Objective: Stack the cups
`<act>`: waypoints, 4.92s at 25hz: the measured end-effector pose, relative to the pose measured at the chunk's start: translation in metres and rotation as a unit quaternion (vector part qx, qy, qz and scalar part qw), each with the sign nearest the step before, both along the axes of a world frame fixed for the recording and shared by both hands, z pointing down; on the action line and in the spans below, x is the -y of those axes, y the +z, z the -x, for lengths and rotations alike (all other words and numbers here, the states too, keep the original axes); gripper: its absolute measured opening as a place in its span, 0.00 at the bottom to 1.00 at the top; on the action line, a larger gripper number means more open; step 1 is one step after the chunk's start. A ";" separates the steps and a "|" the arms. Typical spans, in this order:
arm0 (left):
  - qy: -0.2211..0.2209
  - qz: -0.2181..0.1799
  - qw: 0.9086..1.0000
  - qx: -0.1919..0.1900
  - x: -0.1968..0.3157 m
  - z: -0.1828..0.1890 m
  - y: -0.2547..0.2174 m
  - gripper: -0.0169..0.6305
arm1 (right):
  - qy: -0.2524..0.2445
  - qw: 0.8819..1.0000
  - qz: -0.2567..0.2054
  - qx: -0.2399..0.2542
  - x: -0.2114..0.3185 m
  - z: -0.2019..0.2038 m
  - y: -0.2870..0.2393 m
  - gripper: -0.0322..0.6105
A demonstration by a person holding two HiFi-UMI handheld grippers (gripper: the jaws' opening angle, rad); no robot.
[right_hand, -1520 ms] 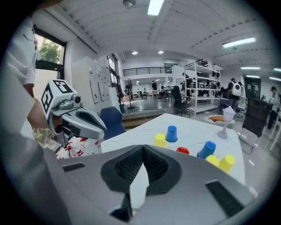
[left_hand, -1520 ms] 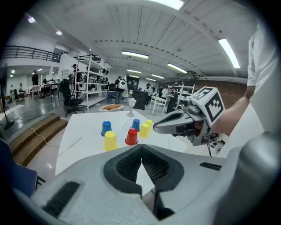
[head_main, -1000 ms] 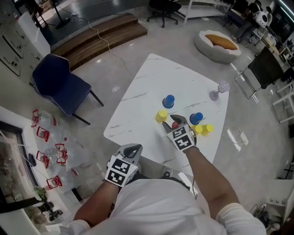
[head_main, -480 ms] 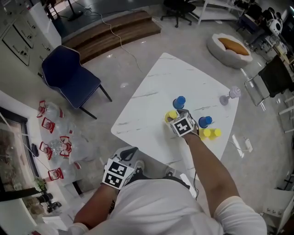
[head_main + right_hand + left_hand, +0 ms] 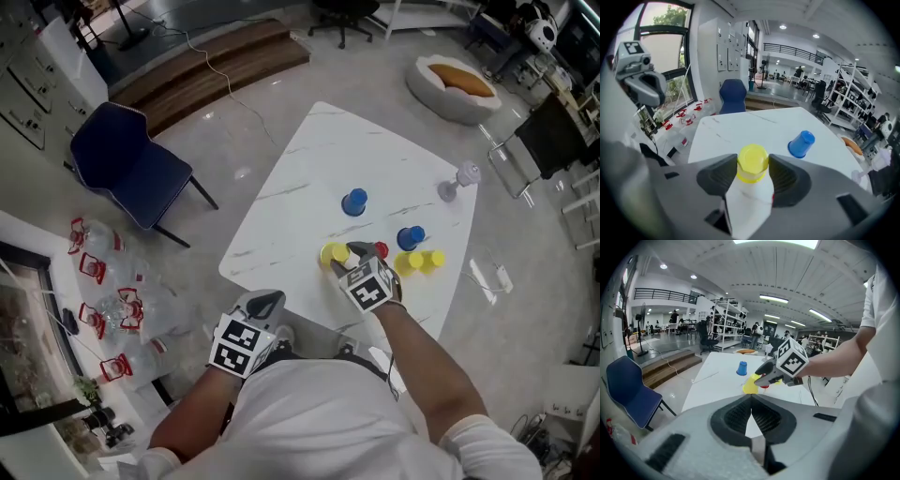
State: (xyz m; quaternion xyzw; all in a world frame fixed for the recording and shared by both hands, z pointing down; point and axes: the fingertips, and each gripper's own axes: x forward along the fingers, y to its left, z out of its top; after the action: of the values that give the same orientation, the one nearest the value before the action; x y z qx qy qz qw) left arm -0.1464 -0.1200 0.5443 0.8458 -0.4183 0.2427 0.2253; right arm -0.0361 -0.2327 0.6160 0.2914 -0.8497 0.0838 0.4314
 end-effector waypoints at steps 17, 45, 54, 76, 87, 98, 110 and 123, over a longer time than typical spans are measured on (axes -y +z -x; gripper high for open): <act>0.065 0.006 0.998 0.005 0.000 -0.034 0.002 0.04 | 0.073 0.994 -0.060 0.058 -0.025 -0.033 -0.019 0.43; 0.058 0.003 0.998 0.011 -0.008 -0.050 0.004 0.04 | 0.097 0.995 -0.018 0.017 -0.040 -0.080 0.013 0.37; 0.067 0.007 0.998 0.011 -0.012 -0.056 0.004 0.04 | 0.094 0.995 -0.012 0.012 -0.045 -0.076 0.024 0.38; 0.072 -0.006 0.997 0.010 0.003 -0.078 -0.002 0.04 | 0.264 0.962 -0.054 0.047 -0.006 -0.215 -0.012 0.40; 0.044 0.001 0.999 0.017 -0.003 -0.076 -0.001 0.04 | 0.253 0.967 -0.002 0.029 0.006 -0.232 0.030 0.44; 0.041 0.005 0.999 0.020 -0.006 -0.078 0.003 0.04 | 0.180 0.983 -0.011 0.047 -0.029 -0.184 0.009 0.37; 0.053 0.007 0.998 0.021 -0.009 -0.078 0.005 0.04 | 0.154 0.987 -0.005 0.035 -0.053 -0.161 0.025 0.37; 0.049 0.008 0.999 0.020 -0.011 -0.075 0.007 0.04 | 0.216 0.972 -0.058 0.069 -0.041 -0.195 -0.004 0.42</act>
State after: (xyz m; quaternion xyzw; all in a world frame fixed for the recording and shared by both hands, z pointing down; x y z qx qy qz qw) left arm -0.0710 -0.1088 0.5517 0.8584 -0.3786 0.2736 0.2120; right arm 0.1590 -0.1921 0.6122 0.4861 -0.7977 0.1454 0.3259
